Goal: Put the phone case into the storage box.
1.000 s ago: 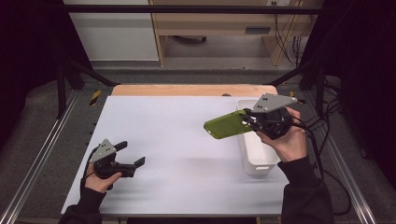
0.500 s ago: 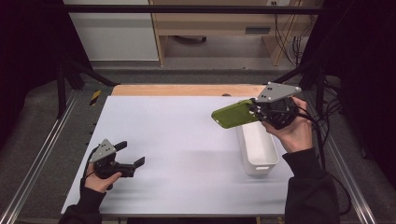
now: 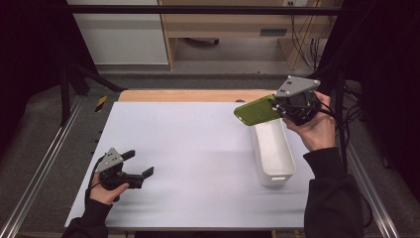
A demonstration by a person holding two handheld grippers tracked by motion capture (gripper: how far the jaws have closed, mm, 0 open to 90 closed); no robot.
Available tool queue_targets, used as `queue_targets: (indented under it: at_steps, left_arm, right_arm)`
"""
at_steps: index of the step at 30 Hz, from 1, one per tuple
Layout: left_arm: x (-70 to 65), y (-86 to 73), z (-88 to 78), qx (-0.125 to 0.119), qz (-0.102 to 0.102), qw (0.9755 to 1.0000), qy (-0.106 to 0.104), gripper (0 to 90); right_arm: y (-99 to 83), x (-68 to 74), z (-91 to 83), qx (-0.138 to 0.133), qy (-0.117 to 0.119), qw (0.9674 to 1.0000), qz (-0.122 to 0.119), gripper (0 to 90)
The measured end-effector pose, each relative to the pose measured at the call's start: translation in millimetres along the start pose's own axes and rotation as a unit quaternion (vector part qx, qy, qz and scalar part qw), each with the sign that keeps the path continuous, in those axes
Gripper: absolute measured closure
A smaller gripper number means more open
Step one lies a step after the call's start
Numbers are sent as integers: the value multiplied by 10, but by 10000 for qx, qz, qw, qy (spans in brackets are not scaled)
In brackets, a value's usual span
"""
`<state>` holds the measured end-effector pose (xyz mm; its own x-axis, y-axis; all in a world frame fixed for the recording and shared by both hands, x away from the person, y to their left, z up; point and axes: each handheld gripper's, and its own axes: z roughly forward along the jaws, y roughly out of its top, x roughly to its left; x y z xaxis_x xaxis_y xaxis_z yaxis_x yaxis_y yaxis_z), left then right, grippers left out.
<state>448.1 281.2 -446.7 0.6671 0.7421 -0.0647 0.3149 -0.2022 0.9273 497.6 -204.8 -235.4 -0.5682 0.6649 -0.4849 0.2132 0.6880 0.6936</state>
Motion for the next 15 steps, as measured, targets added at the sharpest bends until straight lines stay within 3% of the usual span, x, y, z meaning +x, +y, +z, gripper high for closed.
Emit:
queue_targets:
  at_steps: [15]
  left_arm:
    - [9,-9,-1,32,31,10000,5,9]
  right_arm:
    - [13,-196,87,362,-336,9986,-188,798]
